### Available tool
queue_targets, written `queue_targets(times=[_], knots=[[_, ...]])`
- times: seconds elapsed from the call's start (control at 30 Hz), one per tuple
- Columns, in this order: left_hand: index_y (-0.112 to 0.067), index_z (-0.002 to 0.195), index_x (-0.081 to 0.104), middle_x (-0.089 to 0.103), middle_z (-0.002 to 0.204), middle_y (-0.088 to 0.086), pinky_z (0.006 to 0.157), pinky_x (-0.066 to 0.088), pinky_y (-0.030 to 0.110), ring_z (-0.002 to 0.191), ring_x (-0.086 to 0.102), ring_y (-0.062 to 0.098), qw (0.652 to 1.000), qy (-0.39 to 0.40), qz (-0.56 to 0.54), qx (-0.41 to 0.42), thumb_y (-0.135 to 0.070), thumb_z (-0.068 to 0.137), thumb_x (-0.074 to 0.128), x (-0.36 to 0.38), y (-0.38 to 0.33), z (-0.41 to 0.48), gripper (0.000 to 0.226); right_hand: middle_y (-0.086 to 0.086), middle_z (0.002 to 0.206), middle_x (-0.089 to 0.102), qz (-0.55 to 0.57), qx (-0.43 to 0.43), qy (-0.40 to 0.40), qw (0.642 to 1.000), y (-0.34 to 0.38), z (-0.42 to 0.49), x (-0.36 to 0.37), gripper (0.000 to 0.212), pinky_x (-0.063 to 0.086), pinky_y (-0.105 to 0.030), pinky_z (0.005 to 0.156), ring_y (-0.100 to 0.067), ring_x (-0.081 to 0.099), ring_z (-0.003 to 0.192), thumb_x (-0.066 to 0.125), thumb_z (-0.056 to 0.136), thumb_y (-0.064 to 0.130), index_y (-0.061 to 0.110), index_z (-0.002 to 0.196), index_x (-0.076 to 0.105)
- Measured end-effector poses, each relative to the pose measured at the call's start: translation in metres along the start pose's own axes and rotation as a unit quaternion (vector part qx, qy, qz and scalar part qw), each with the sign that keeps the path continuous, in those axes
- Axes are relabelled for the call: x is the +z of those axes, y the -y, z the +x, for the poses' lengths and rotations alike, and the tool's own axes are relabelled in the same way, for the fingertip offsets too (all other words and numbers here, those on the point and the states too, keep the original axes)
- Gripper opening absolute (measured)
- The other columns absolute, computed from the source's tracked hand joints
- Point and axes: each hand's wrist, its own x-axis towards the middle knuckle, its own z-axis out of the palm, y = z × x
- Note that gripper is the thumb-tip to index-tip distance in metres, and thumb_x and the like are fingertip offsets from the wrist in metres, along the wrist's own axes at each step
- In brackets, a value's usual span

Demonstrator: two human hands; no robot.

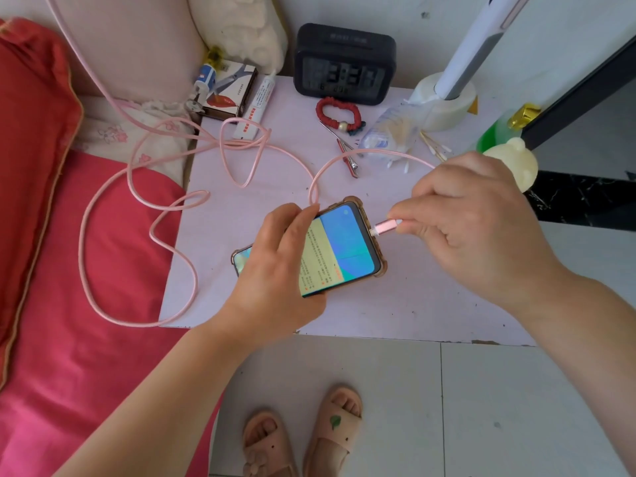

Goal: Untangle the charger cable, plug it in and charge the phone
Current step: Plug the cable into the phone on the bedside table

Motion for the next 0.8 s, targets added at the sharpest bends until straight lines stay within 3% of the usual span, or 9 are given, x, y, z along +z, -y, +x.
queue_targets(times=[0.13,0.27,0.4,0.8], knots=[[0.0,0.135,0.037,0.041,0.125,0.02,0.084,0.038,0.026,0.115,0.043,0.031,0.999,-0.037,0.002,0.018,-0.003,0.054,0.077,0.0008,-0.0001,-0.0018,0.09,-0.009,0.068,0.063,0.004,0.009,-0.021,1.0,0.0033,0.0011,-0.0035,0.008,0.045,-0.043,0.064,-0.034,0.056,0.07,0.068,0.075,0.017,0.011,0.077,0.074],[-0.009,0.135,0.03,0.032,0.125,0.005,0.092,0.031,0.013,0.115,0.037,0.022,0.998,-0.046,-0.022,0.035,-0.007,0.056,0.074,-0.0005,0.0018,-0.0018,0.091,-0.01,0.068,0.063,0.03,0.03,-0.031,0.999,0.0047,0.0013,-0.005,0.011,0.046,-0.044,0.063,-0.036,0.055,0.071,0.067,0.076,0.018,0.01,0.078,0.075],[-0.017,0.133,0.027,0.029,0.124,-0.002,0.092,0.033,0.013,0.116,0.036,0.02,0.998,-0.047,-0.029,0.033,-0.009,0.056,0.075,-0.0022,0.0001,-0.0024,0.091,-0.01,0.069,0.064,0.041,0.039,-0.024,0.998,0.0055,0.0002,-0.004,0.013,0.046,-0.045,0.063,-0.036,0.055,0.071,0.065,0.077,0.018,0.01,0.078,0.075],[-0.003,0.134,0.038,0.041,0.125,0.019,0.079,0.035,0.019,0.115,0.043,0.031,1.0,-0.014,0.007,0.012,-0.004,0.056,0.077,-0.0011,-0.0067,0.0034,0.087,-0.011,0.068,0.064,0.024,0.026,-0.021,0.999,0.0036,0.0008,-0.0006,0.008,0.047,-0.043,0.063,-0.036,0.055,0.071,0.069,0.073,0.014,0.009,0.076,0.074]])
